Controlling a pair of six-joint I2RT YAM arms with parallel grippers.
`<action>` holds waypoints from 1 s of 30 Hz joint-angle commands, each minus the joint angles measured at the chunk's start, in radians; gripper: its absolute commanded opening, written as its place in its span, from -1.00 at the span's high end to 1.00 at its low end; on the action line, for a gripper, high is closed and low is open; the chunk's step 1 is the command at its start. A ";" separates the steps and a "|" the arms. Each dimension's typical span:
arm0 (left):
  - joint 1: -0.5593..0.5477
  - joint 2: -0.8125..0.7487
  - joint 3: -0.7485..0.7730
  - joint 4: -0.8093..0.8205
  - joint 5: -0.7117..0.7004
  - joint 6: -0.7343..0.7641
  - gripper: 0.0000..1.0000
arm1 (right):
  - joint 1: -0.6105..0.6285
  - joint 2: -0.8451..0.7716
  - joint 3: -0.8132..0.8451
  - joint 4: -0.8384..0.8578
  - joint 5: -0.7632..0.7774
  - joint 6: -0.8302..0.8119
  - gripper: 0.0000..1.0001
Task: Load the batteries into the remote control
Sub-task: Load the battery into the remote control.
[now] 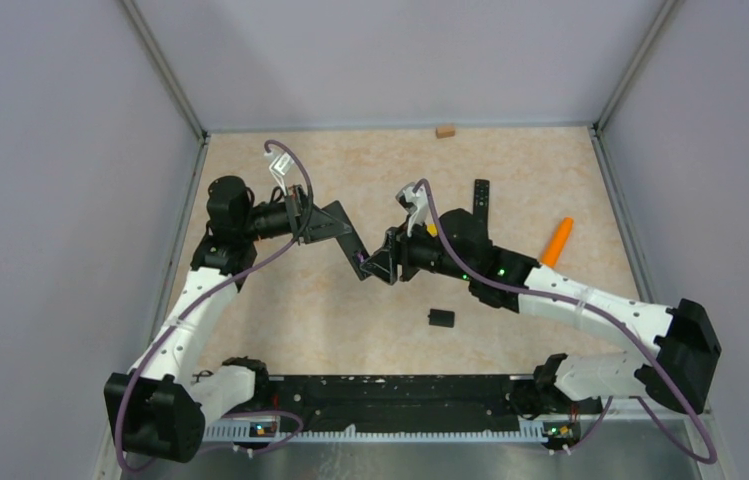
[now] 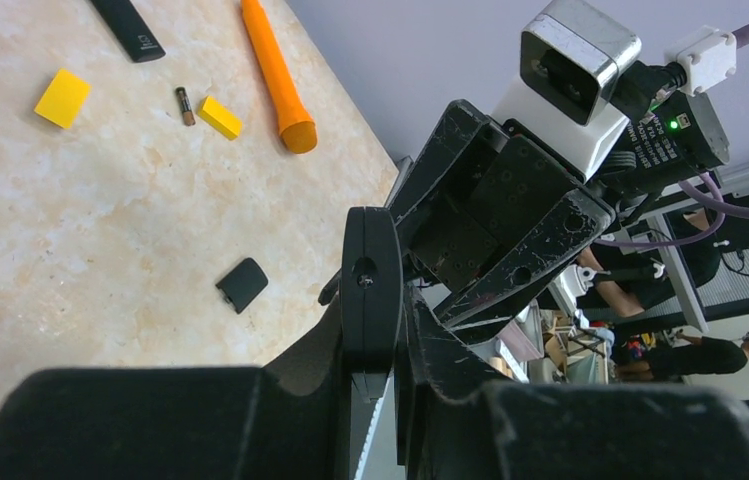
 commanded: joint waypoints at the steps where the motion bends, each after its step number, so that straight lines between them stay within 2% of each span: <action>1: 0.002 -0.012 0.043 -0.010 0.025 0.007 1.00 | -0.004 0.016 0.074 -0.017 0.063 -0.033 0.05; 6: 0.002 0.004 0.058 -0.047 0.030 0.017 1.00 | 0.001 0.032 0.089 -0.046 0.081 -0.049 0.13; 16: 0.002 0.026 0.062 -0.076 0.047 0.025 1.00 | 0.001 0.005 0.070 -0.050 0.088 -0.063 0.79; 19: 0.002 0.030 0.060 -0.076 0.048 0.025 1.00 | 0.001 0.003 0.066 -0.037 0.064 -0.060 0.83; 21: 0.002 0.032 0.062 -0.076 0.044 0.028 1.00 | 0.000 -0.002 0.060 -0.034 0.061 -0.045 0.71; 24: 0.002 0.035 0.064 -0.107 0.032 0.037 1.00 | 0.000 -0.021 0.052 -0.035 0.063 -0.018 0.30; 27: 0.002 0.036 0.067 -0.128 0.015 0.054 1.00 | -0.005 -0.056 0.035 0.003 0.066 0.014 -0.01; 30: 0.002 0.036 0.068 -0.144 -0.009 0.070 1.00 | -0.020 -0.098 0.021 0.004 0.072 0.046 -0.18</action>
